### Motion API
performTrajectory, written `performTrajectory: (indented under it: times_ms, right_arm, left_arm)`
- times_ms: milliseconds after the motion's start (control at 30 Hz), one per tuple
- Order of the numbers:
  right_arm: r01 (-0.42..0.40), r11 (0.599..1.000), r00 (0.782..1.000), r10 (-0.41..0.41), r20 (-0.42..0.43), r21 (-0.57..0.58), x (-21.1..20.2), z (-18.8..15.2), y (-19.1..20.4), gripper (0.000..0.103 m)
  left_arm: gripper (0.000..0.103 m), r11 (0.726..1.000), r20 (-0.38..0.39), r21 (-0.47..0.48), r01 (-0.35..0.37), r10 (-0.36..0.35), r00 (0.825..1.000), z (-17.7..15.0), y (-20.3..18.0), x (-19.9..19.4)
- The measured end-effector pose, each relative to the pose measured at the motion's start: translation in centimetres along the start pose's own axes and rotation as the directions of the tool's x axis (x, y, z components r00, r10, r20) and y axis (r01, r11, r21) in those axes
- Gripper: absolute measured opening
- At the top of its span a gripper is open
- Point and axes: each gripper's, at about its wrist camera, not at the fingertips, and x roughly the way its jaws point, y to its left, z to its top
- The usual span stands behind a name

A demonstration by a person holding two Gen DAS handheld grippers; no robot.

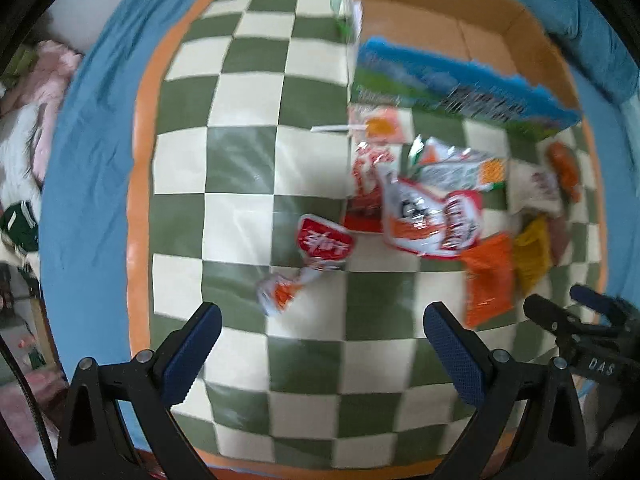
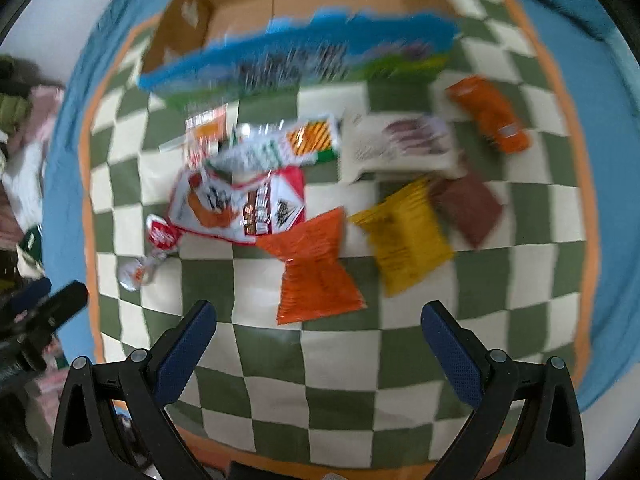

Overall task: Organize snacks
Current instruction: 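Grasp the red-white strip packet with left tool while right grasps orange packet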

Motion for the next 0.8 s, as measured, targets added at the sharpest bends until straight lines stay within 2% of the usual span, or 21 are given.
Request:
performTrajectory:
  times_ms: [167,433,500,533,567,667,733,800]
  right_arm:
    - [0.02,1.0,0.998,-0.021,-0.062,-0.009,5.0,1.0,1.2,0.103]
    - [0.028,0.998,0.995,-0.023,-0.101,0.057,9.8,2.4,0.6,0.103]
    - [0.017,0.997,0.993,-0.009,-0.115,0.072,11.0,2.7,0.4,0.103]
    - [0.013,0.997,0.992,-0.003,-0.126,0.077,11.6,2.7,0.3,0.103]
    - [0.014,0.997,0.991,-0.003,-0.135,0.081,12.1,2.8,0.2,0.103]
    - [0.02,0.996,0.988,-0.007,-0.154,0.088,13.4,2.8,0.0,0.099]
    - [0.037,0.995,0.986,-0.022,-0.164,0.088,14.0,2.7,-0.1,0.093]
    - [0.072,0.995,0.986,-0.06,-0.158,0.066,14.3,2.6,0.2,0.077]
  left_arm:
    - [0.103,0.993,-0.016,0.088,-0.082,0.084,0.996,1.4,0.8,4.5]
    - [0.103,0.974,-0.098,0.223,-0.036,0.06,0.993,2.4,-1.0,11.3]
    - [0.095,0.972,-0.123,0.235,-0.018,0.048,0.991,2.3,-1.5,12.5]
    - [0.086,0.972,-0.134,0.235,-0.01,0.043,0.99,2.3,-1.8,13.0]
    - [0.071,0.973,-0.143,0.232,-0.008,0.042,0.989,2.2,-1.9,13.4]
    - [0.05,0.98,-0.133,0.198,0.002,0.025,0.991,2.0,-2.0,13.8]
    - [0.049,0.984,-0.119,0.179,-0.002,0.023,0.993,2.4,-1.8,13.9]
    - [0.048,0.988,-0.106,0.157,-0.007,0.024,0.994,2.3,-1.8,13.6]
